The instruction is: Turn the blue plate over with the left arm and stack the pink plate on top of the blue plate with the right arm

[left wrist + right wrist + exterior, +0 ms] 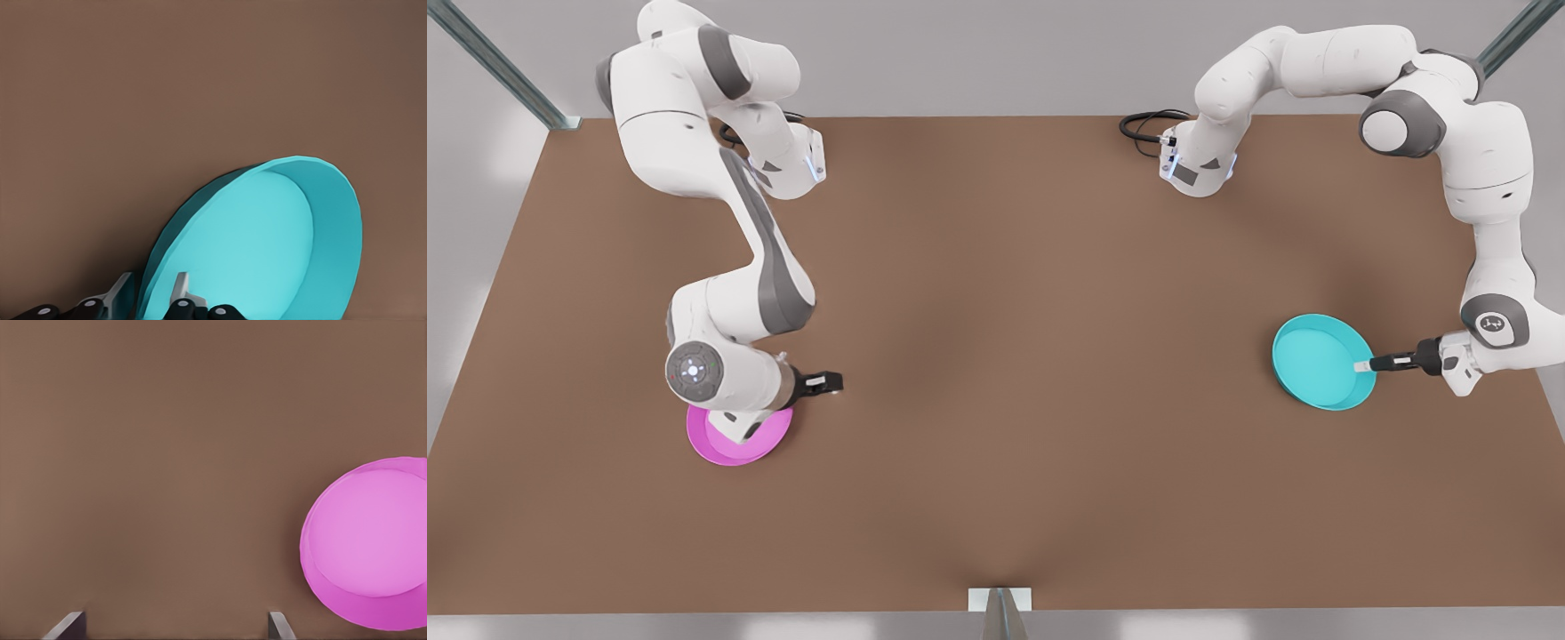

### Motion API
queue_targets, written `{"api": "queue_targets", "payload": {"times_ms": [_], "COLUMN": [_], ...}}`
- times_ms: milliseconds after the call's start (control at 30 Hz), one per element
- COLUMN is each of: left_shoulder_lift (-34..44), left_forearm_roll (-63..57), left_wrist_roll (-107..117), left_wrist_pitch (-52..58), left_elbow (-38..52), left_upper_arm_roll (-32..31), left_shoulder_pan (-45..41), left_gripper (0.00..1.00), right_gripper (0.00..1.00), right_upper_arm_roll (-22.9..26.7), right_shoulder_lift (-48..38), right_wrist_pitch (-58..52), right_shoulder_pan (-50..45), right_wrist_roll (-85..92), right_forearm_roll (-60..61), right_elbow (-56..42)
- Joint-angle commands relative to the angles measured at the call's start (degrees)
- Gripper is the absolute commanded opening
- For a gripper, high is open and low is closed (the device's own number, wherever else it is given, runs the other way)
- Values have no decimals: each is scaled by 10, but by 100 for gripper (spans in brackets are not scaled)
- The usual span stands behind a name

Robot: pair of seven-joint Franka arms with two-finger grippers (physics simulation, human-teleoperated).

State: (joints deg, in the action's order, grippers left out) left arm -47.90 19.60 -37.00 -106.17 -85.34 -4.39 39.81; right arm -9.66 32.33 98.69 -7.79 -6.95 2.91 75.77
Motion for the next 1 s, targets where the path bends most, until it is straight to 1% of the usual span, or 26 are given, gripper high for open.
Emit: {"api": "queue_targets", "payload": {"times_ms": [0,33,167,267,333,433,533,600,667,733,833,967], "left_shoulder_lift": [0,0,-4,-4,-4,-4,-4,-4,-6,-5,-4,-1], "left_forearm_roll": [0,0,0,-1,-3,-4,-4,-4,-4,-4,-4,-5], "left_wrist_roll": [0,0,1,0,0,-1,-1,-1,-1,0,1,1], "left_wrist_pitch": [0,0,-4,-4,-3,-3,-3,-3,-3,1,11,20], "left_elbow": [0,0,0,0,0,0,0,0,0,0,0,0], "left_upper_arm_roll": [-1,-1,0,0,0,0,0,0,0,-1,0,0], "left_shoulder_pan": [0,0,0,0,0,0,0,0,0,0,0,0], "left_gripper": [42,42,42,40,31,29,29,29,29,29,25,24], "right_gripper": [100,100,100,100,100,100,100,100,100,100,100,100], "right_upper_arm_roll": [0,0,1,1,1,1,2,0,0,0,-1,-1], "right_shoulder_lift": [-1,-1,4,5,6,5,2,0,-1,-11,-12,-12], "right_wrist_pitch": [0,0,56,56,66,63,60,60,47,28,31,28], "right_shoulder_pan": [0,1,0,-3,-3,1,-1,-11,0,32,24,33], "right_wrist_roll": [0,-1,0,0,0,1,3,2,4,4,0,1], "right_forearm_roll": [-1,1,-15,-27,-27,-30,-33,-62,-53,-14,-14,-12], "right_elbow": [0,-1,0,1,1,3,2,-4,-4,-3,-4,0]}}
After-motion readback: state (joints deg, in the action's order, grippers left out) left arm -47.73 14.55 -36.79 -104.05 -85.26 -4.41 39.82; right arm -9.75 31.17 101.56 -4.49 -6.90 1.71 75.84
